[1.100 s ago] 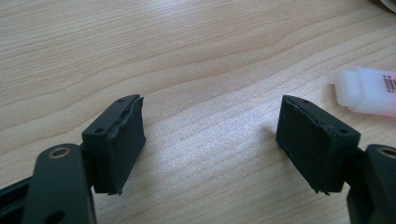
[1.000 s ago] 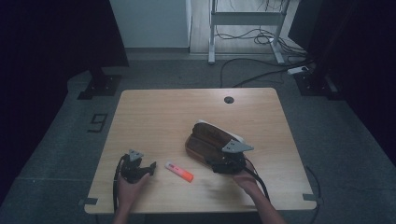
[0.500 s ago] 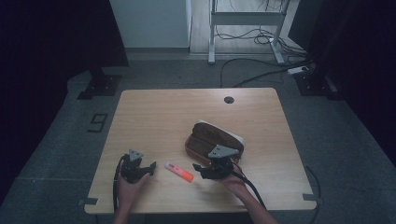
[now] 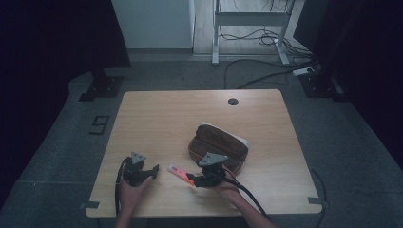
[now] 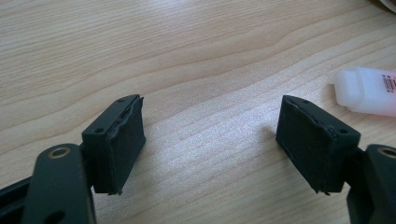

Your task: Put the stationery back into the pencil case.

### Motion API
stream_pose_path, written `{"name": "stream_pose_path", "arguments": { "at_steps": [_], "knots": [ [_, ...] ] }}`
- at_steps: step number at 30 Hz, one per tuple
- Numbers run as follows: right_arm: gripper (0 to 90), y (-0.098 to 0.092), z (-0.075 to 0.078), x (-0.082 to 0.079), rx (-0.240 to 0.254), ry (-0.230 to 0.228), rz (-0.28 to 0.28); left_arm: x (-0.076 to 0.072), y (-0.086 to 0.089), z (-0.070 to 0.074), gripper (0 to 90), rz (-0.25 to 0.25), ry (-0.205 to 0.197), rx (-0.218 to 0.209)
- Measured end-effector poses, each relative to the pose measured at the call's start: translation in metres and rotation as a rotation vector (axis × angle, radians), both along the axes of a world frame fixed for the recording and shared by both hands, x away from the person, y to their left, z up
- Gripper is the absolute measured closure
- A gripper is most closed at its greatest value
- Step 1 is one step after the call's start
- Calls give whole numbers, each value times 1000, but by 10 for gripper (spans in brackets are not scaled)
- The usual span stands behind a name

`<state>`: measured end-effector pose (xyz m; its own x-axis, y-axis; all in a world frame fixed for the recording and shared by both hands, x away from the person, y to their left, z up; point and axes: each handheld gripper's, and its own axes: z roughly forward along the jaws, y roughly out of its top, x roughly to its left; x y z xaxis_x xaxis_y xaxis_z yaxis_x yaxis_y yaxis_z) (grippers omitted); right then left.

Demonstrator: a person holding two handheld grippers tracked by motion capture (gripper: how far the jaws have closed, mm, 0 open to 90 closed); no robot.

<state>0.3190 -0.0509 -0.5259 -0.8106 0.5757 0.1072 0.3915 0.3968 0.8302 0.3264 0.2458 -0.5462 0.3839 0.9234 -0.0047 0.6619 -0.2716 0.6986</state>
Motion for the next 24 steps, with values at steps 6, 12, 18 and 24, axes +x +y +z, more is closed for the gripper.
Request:
{"name": "stream_pose_path", "arguments": {
  "at_steps": [6, 12, 18, 24],
  "knots": [
    [380, 12, -7, 0, -14, 7, 12, 0, 0, 0, 232, 0, 0, 0],
    [401, 17, -11, 0, -21, 19, 14, 0, 0, 0, 232, -1, -1, 0],
    [436, 22, -18, 0, -65, 27, 19, 0, 0, 0, 232, -1, 0, 0],
    [475, 26, -23, -1, -102, 28, 24, 0, 0, 0, 232, -2, 0, 2]
  ]
}}
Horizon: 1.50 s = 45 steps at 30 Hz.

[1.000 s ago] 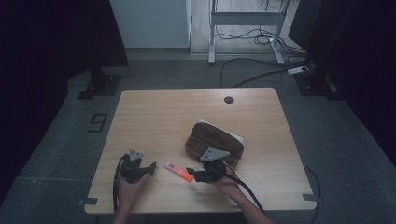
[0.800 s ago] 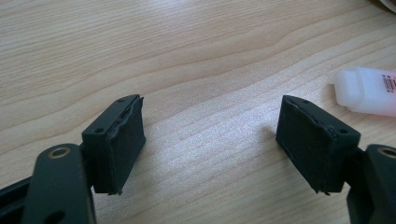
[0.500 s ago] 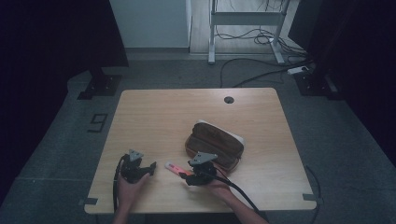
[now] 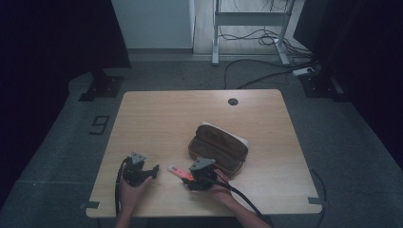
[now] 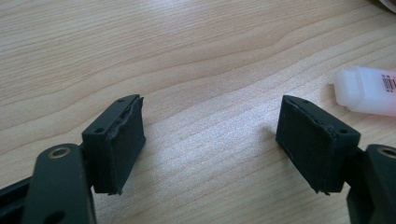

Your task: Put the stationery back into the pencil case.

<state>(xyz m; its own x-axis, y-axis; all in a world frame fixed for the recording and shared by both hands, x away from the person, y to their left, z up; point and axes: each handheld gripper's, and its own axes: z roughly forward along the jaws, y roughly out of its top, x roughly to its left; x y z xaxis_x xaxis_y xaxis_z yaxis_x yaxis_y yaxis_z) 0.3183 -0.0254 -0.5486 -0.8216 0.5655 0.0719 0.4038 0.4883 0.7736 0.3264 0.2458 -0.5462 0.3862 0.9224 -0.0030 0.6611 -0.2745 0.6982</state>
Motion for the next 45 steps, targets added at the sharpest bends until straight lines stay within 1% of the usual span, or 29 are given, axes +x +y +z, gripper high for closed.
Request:
{"name": "stream_pose_path", "arguments": {
  "at_steps": [6, 9, 10, 11, 13, 15, 16, 24, 27, 29, 34, 36, 42, 43, 45],
  "knots": [
    [519, -1, -1, 0, -17, -3, 11, 0, 0, 0, 231, 0, 1, 0],
    [539, 0, -2, -1, -25, -13, 12, 0, 0, 0, 232, 1, -1, -1],
    [572, -1, -1, -1, -30, -20, 10, 0, 0, 0, 232, 1, 0, -1],
    [572, -1, -1, -1, -30, -20, 10, 0, 0, 0, 232, 1, 0, -1],
    [622, -1, -1, -3, -43, -37, 6, 0, 0, 0, 232, 0, 0, 0],
    [629, -1, -1, -3, -49, -39, 7, 0, 0, 0, 232, 0, 0, 0],
    [648, -2, -1, -3, -54, -39, 8, 0, 0, 0, 232, 1, 0, -1],
    [654, -4, 0, -1, -51, -21, 5, 0, 0, 0, 232, 1, -1, -2],
    [655, -7, 2, 0, -36, -9, 3, 0, 0, 0, 232, 1, 0, -1],
    [656, -11, 5, 1, -14, -5, 4, 0, 0, 0, 232, 1, 0, -2],
    [656, -15, 10, 2, 7, -6, 5, 0, 0, 0, 232, 1, 0, -1],
    [657, -19, 13, 2, 24, -6, 5, 0, 0, 0, 232, 1, 1, -2],
    [656, -25, 19, 3, 50, -2, 1, 0, 0, 0, 232, 1, 0, -1],
    [657, -27, 21, 4, 48, -10, 5, 0, 0, 0, 232, 2, 0, -2],
    [657, -28, 22, 4, 52, -10, 3, 0, 0, 0, 232, 1, 1, -2]
  ]
}}
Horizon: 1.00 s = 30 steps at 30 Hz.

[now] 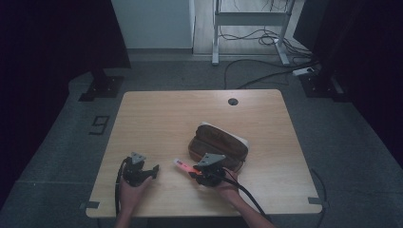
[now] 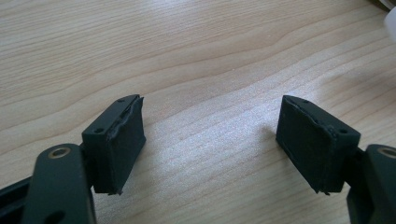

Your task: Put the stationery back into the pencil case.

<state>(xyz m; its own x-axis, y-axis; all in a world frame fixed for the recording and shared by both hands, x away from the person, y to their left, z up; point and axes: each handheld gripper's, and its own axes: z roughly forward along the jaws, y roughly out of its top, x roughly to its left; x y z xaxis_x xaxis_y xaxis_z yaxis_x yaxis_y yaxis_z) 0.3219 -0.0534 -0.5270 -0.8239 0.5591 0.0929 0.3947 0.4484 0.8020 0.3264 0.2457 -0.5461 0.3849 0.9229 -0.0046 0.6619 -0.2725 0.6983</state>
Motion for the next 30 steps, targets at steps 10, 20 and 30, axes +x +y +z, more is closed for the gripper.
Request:
{"name": "stream_pose_path", "arguments": {
  "at_steps": [10, 20, 30],
  "knots": [
    [656, -14, 11, 1, 34, -15, -16, 0, 0, 0, 232, -1, 0, 1],
    [657, -25, 21, 3, 62, -31, -33, 0, 0, 0, 232, 0, -1, 0],
    [657, -38, 31, 4, 89, -42, -59, 0, 0, 0, 232, 0, 0, 0]
  ]
}}
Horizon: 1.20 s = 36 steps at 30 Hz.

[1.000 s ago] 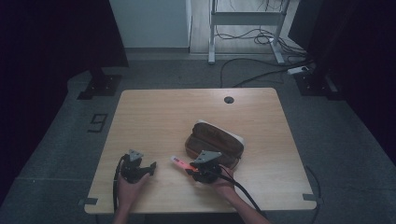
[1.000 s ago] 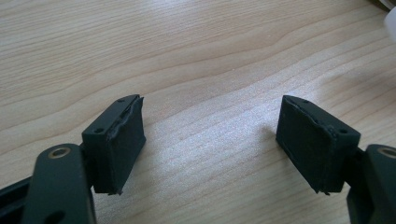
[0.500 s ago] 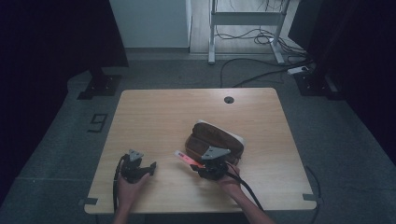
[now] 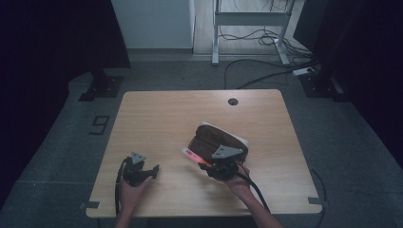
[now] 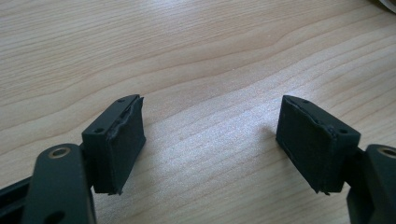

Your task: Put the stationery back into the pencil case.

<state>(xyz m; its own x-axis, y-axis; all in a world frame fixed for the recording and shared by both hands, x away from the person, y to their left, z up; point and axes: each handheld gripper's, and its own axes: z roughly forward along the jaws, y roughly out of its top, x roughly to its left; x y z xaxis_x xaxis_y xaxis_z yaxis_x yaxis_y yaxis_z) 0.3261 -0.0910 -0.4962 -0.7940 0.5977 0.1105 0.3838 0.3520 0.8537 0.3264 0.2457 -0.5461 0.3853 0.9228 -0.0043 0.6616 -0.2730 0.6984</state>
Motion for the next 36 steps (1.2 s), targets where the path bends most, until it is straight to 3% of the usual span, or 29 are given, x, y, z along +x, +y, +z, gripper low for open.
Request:
{"name": "stream_pose_path", "arguments": {
  "at_steps": [36],
  "knots": [
    [657, -45, 18, 15, 48, -38, -93, 0, 0, 0, 232, 0, 0, 0]
  ]
}}
